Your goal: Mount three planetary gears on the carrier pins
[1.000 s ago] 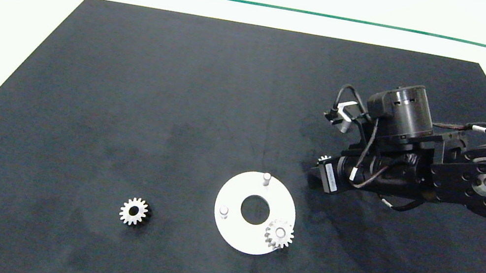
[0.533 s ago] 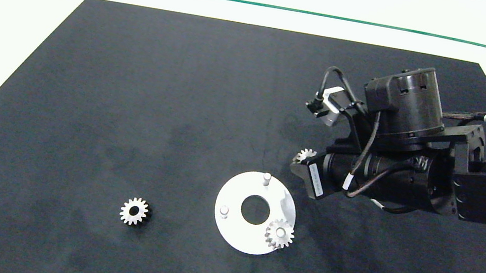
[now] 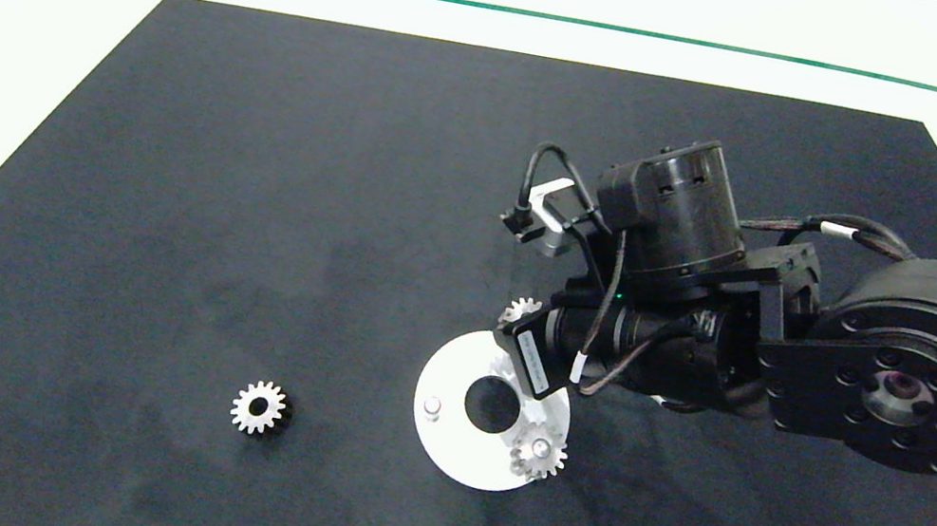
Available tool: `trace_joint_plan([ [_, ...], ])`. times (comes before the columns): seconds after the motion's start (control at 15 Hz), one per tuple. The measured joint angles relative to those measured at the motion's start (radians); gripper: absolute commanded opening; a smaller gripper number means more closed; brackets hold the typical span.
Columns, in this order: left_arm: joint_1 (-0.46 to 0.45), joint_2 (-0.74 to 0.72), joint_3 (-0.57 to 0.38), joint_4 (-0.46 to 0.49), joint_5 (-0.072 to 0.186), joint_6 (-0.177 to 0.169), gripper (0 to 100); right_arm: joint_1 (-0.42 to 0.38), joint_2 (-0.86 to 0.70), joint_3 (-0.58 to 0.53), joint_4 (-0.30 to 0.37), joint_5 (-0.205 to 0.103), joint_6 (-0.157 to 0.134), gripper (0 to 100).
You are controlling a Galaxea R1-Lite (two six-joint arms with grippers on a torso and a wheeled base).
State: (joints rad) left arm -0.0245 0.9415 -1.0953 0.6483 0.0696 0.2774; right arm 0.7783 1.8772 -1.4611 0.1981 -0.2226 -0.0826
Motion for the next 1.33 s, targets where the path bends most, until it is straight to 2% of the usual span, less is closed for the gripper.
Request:
trace_joint_plan([
  [1.33,0.000,-0.001,0.001,0.001,0.000,0.000,100,-0.010,0.039,-0.004,0.000,-0.001,0.004,25],
])
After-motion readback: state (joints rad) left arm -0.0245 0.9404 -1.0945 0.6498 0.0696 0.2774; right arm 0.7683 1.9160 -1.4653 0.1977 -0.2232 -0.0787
